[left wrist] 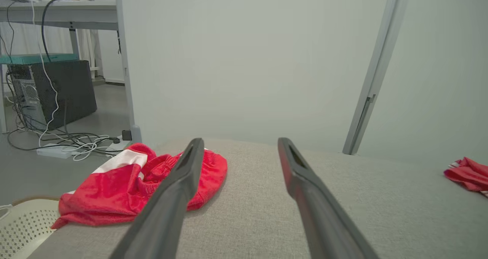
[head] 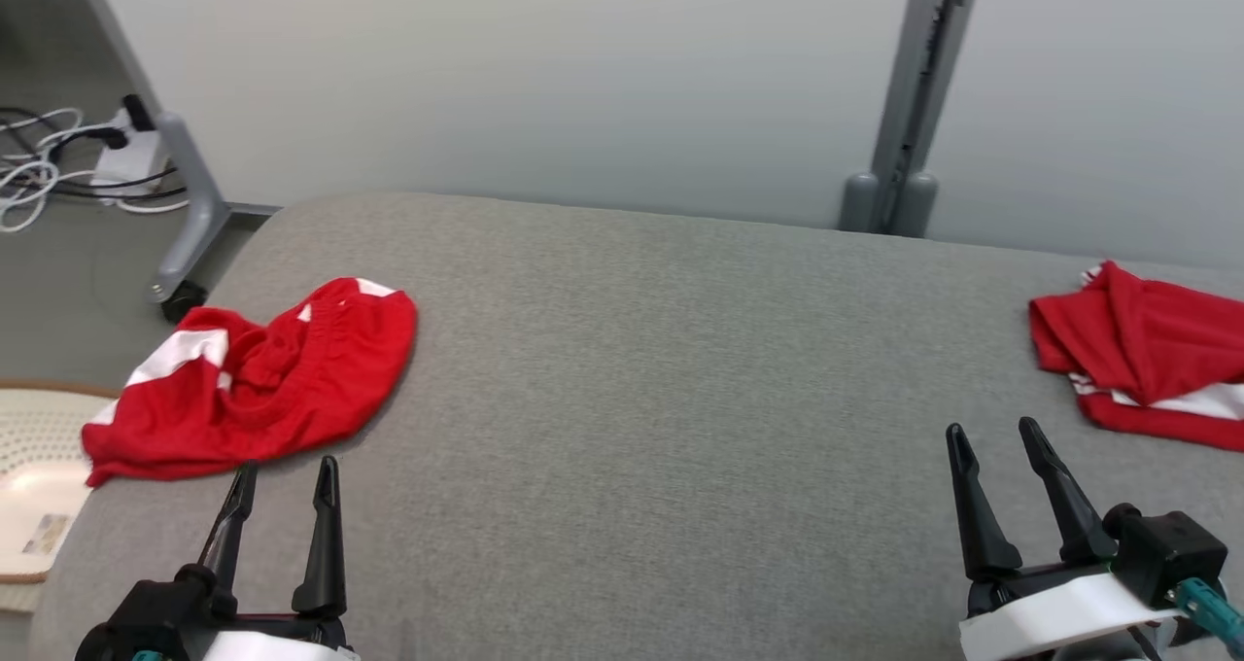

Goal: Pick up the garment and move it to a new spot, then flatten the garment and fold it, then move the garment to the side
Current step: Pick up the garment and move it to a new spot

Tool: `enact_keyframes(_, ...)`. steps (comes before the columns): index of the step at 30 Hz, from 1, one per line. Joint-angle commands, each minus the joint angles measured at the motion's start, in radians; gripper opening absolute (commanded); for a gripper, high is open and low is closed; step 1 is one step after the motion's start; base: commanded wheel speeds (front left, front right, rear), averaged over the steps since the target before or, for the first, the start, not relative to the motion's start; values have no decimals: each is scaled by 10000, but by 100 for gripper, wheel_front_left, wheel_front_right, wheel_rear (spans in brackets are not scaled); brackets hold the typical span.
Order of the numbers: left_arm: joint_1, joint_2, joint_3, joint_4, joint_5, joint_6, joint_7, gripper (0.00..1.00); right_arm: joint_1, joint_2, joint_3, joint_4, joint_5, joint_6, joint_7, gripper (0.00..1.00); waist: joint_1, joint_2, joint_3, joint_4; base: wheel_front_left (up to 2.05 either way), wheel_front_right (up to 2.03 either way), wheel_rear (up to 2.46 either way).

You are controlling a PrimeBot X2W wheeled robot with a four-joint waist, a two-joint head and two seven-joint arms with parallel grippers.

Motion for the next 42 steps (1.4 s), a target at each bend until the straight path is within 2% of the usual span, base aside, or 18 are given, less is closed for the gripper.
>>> enact_keyframes(1,-43,55,42,7,66,35,-9,100,76,1,31,65,45,1,0,100,0,0,-130,830,0,0,0)
enact_keyframes(4,-9,95,-20,47,114,17,-11,100,102,19,52,105,84,1,0,100,0,0,-170,1502,0,0,0)
enact_keyframes(8,59,138,0,56,105,10,-9,100,58,10,224,179,67,1,0,100,0,0,-213,2020,0,0,0)
enact_keyframes(16,-12,220,79,50,15,-1,-1,100,25,-23,419,233,102,1,1,100,0,0,-222,2108,0,0,0)
enact_keyframes(19,-517,502,99,29,-16,-39,383,100,8,-25,524,214,85,1,1,100,0,0,-148,2023,0,0,0)
enact_keyframes(22,-1389,993,89,250,-191,-102,1455,100,-93,-83,604,210,70,1,0,100,0,0,13,1879,0,0,0)
enact_keyframes(26,-3166,1628,146,1223,-1162,-217,3048,100,-384,-92,694,187,-42,1,0,100,0,0,516,1551,0,0,0)
enact_keyframes(33,-6148,2821,-218,4383,-3690,-273,5218,100,-1298,-101,1157,298,-252,1,0,100,0,0,1794,610,0,0,0)
enact_keyframes(34,-6708,3256,-426,5245,-4201,-276,5864,100,-1594,-96,1271,303,-318,1,1,100,0,0,2182,247,0,0,0)
enact_keyframes(35,-6928,3448,-517,5656,-4453,-277,6218,100,-1757,-82,1338,307,-351,1,1,100,0,0,2368,53,0,0,0)
enact_keyframes(39,-7650,4227,-781,7119,-4869,-277,7015,100,-2225,-48,1389,298,-482,1,1,100,0,0,2957,-554,0,0,0)
enact_keyframes(42,-7992,4492,-824,8118,-5084,-278,7255,100,-2438,-30,1352,263,-569,1,1,100,0,0,3279,-934,0,0,0)
